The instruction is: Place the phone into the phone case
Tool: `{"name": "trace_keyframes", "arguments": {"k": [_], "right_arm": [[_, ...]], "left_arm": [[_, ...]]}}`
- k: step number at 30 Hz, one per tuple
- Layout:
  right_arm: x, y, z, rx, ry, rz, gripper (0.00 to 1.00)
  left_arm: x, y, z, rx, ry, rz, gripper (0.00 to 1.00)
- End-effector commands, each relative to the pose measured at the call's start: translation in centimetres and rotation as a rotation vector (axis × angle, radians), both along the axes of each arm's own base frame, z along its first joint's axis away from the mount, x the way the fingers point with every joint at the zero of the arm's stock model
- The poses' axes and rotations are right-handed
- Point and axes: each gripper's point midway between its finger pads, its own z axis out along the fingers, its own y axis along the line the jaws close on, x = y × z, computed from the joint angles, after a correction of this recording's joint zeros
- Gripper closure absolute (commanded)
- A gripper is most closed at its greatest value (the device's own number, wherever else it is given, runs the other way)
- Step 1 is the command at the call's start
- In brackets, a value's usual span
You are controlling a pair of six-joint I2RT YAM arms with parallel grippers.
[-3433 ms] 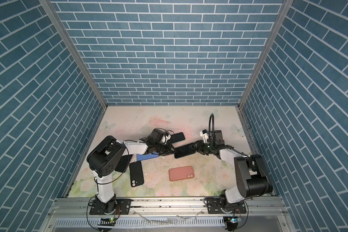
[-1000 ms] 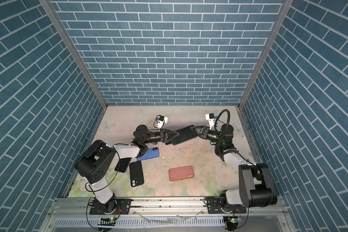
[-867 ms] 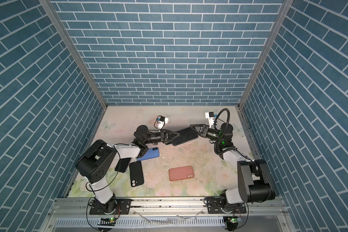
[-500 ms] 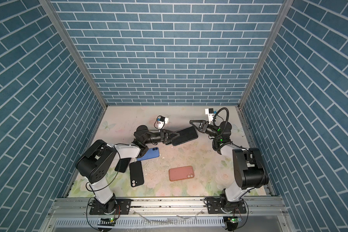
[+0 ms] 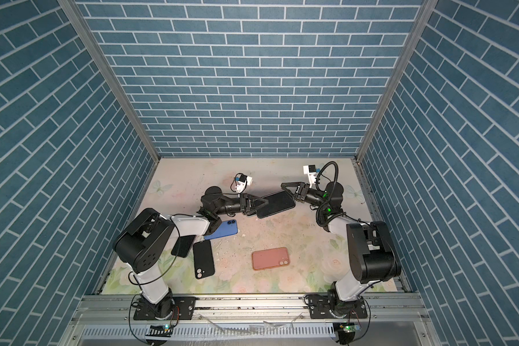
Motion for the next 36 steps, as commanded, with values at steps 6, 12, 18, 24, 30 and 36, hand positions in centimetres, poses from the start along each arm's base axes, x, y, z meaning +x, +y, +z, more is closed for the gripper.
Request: {"name": "trace_keyframes", "arguments": {"k": [6,12,18,24,30,36], "right_arm": [[-1.5,0.1,1.4,-0.023,-0.041,0.033,0.64],[-2.5,0.3,1.2,-0.005,-0.024,0.071,0.64],[-3.1,0.4,1.6,0.028,-0.012,0.104,0.63],[-3.1,0.4,1.6,0.044,-0.007,0.115,0.75],[-2.9,0.4,1.2,0.035,-0.005,0.106,0.91],[-2.7,0.3,0.0,-0.013,-0.007,0.082,1.0]], "left_arm": [[-1.0,0.2,2.2,0.089,-0.203,-0.013,1.0],[-1.0,0.1,2.8,0.08,-0.219,-0.015,1.0],[-0.9,-0.1,3.1,0.073,-0.23,-0.017,1.0],[-1.0,-0.5,3.2,0.07,-0.232,-0.023,1.0],[-1.2,-0.6,3.2,0.071,-0.227,-0.029,1.0],[-1.3,-0.6,3.1,0.072,-0.225,-0.033,1.0]]}}
